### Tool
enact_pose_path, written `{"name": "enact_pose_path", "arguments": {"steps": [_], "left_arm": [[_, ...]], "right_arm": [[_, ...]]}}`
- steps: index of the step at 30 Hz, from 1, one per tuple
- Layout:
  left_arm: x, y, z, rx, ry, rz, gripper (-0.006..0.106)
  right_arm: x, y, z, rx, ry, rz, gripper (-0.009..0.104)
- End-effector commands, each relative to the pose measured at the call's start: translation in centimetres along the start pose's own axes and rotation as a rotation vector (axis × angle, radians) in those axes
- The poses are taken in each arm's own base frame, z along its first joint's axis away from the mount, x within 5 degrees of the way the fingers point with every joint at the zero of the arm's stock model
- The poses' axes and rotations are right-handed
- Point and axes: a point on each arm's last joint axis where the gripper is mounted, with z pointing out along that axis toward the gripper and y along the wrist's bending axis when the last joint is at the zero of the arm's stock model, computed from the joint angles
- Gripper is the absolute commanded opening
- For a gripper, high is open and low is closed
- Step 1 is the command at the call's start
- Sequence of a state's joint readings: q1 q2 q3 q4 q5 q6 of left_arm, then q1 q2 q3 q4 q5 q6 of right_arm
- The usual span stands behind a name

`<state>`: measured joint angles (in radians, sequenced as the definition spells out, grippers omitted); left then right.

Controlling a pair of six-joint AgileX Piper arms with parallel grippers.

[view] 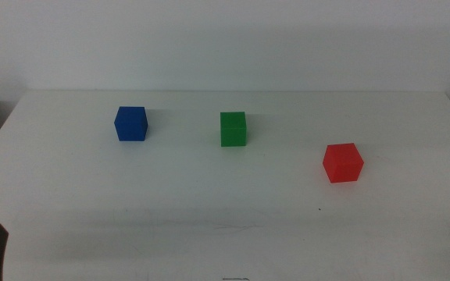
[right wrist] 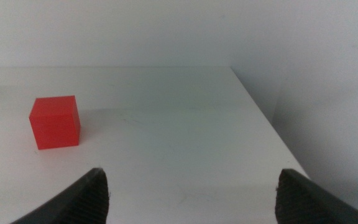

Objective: Stack red cubes first, then green, then blue cubes in a specific spot.

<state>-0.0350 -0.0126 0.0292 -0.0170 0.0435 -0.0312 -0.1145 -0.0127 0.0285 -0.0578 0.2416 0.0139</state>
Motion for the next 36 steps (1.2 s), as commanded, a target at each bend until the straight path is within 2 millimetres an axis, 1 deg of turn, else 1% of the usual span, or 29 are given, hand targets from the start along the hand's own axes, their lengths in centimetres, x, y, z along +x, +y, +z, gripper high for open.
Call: {"name": "enact_pose_path", "arguments": {"steps": [1,4,6,8,10,13,15,16,18,20,23,29,32,36], "left_arm": [[-1.0,0.0,-0.2,0.007,-0.107,-0.02,0.094],[-1.0,0.0,-0.2,0.007,-0.107,-0.02,0.094],[-1.0,0.0,-0.2,0.007,-0.107,-0.02,0.094],[-1.0,0.0,-0.2,0.007,-0.107,-0.02,0.094],[-1.0,0.0,-0.2,0.007,-0.107,-0.02,0.094],[-1.0,0.0,-0.2,0.007,-0.107,-0.02,0.094],[-1.0,0.0,-0.2,0.007,-0.107,-0.02,0.094],[-1.0,0.0,-0.2,0.007,-0.107,-0.02,0.094],[-1.0,0.0,-0.2,0.007,-0.107,-0.02,0.094],[-1.0,0.0,-0.2,0.007,-0.107,-0.02,0.094],[-1.0,0.0,-0.2,0.007,-0.107,-0.02,0.094],[-1.0,0.0,-0.2,0.007,-0.107,-0.02,0.094],[-1.0,0.0,-0.2,0.007,-0.107,-0.02,0.094],[-1.0,0.0,-0.2,0.007,-0.107,-0.02,0.094]], "right_arm": [[-1.4,0.0,-0.3,-0.006,-0.123,0.031,0.085],[-2.3,0.1,-0.4,-0.026,-0.173,0.163,0.085],[-3.8,0.0,-0.3,-0.031,-0.171,0.2,0.085],[-5.8,0.0,-0.3,-0.032,-0.125,0.193,0.085],[-7.7,0.0,0.3,-0.033,-0.016,0.185,0.085],[-11.0,0.0,1.6,-0.042,0.196,0.138,0.085],[-13.1,0.0,2.6,-0.056,0.377,0.102,0.085],[-14.3,0.0,2.9,-0.064,0.43,0.088,0.085],[-15.7,0.0,4.0,-0.075,0.568,0.073,0.085],[-16.6,0.1,5.2,-0.08,0.654,0.071,0.085],[-17.3,0.1,7.0,-0.081,0.691,0.085,0.085],[-16.6,0.9,9.6,-0.119,0.736,0.201,0.085],[-16.1,1.0,10.5,-0.143,0.767,0.178,0.085],[-16.6,1.5,11.8,-0.192,0.789,0.202,0.085]]}}
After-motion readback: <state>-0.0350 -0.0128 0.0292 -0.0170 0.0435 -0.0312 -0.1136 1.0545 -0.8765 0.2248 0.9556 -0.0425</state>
